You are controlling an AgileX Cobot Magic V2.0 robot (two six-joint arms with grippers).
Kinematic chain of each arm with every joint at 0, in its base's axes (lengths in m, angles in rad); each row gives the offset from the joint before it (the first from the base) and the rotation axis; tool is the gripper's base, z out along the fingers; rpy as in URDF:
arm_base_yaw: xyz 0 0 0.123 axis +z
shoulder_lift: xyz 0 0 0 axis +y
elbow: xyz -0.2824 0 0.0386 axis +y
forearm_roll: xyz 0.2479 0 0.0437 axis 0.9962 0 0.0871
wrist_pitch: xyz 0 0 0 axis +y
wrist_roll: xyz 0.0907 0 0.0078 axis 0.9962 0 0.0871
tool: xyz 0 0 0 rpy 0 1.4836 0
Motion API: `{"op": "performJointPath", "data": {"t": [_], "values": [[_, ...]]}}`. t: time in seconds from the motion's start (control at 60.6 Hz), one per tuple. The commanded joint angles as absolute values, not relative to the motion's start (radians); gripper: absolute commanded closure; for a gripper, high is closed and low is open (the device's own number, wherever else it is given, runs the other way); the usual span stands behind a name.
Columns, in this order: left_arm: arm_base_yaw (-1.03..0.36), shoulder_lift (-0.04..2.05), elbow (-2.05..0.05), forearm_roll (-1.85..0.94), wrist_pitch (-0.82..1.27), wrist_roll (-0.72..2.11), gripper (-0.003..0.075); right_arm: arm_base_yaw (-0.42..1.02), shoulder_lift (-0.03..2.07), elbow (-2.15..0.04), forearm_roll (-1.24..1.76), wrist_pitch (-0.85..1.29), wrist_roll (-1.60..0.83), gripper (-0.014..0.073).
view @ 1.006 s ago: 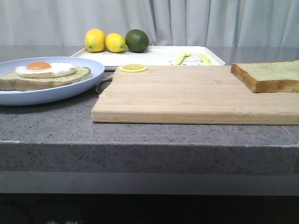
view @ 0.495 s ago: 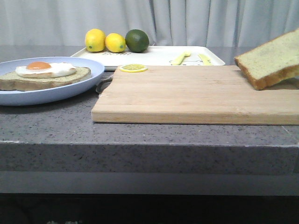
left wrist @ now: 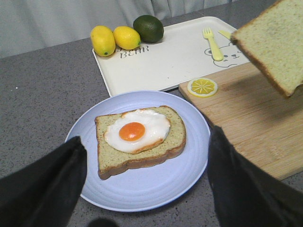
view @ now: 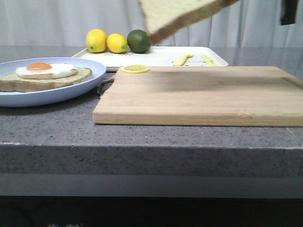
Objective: Place bread and move sandwich to tray
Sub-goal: 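Lift the bread slice and carry it over the egg on the plate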
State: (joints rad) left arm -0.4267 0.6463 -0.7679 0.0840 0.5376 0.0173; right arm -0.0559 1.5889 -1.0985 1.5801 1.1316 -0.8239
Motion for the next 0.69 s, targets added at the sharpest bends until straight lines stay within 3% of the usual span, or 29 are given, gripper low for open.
{"op": "performJointPath", "data": {"t": [0.0, 0.297, 0.676], "values": [[-0.435, 0.653, -0.802, 0.086, 0.458, 0.017, 0.0204, 0.053, 1.545, -1.122, 1.724, 1.075, -0.827, 0.0569], [-0.435, 0.653, -0.802, 0.086, 0.458, 0.017, 0.0204, 0.358, 1.609, -1.181, 1.868, 0.747, -0.852, 0.0569], [-0.435, 0.653, -0.802, 0.086, 0.458, 0.017, 0.0204, 0.542, 1.840, -1.481, 1.868, 0.564, -0.658, 0.0569]]}}
